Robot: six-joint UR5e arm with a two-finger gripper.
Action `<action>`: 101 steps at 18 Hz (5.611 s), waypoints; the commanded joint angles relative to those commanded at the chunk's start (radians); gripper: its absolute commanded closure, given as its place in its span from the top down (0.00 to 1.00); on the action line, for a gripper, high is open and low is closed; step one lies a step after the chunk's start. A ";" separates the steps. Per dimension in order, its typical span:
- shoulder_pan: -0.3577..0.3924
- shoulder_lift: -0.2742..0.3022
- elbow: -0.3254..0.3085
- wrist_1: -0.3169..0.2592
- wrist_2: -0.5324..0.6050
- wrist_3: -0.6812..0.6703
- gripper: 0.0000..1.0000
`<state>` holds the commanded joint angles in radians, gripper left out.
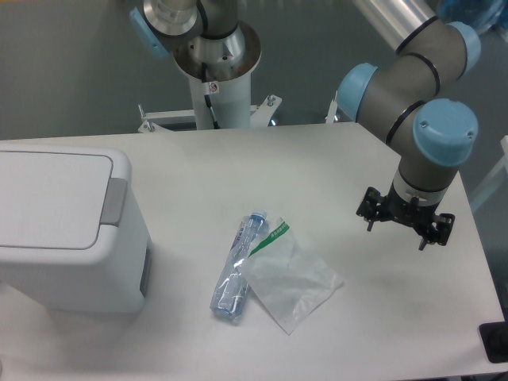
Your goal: Open the trash can
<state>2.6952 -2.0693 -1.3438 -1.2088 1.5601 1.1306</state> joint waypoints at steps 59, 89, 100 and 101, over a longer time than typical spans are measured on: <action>-0.406 0.275 -0.035 -0.222 -0.411 -0.831 1.00; -0.312 0.264 0.051 -0.073 -0.403 -0.816 1.00; -0.123 0.112 0.028 0.020 -0.171 -0.473 1.00; -0.123 0.104 0.028 0.018 -0.157 -0.400 1.00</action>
<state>2.5725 -1.9650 -1.3162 -1.1904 1.4035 0.7310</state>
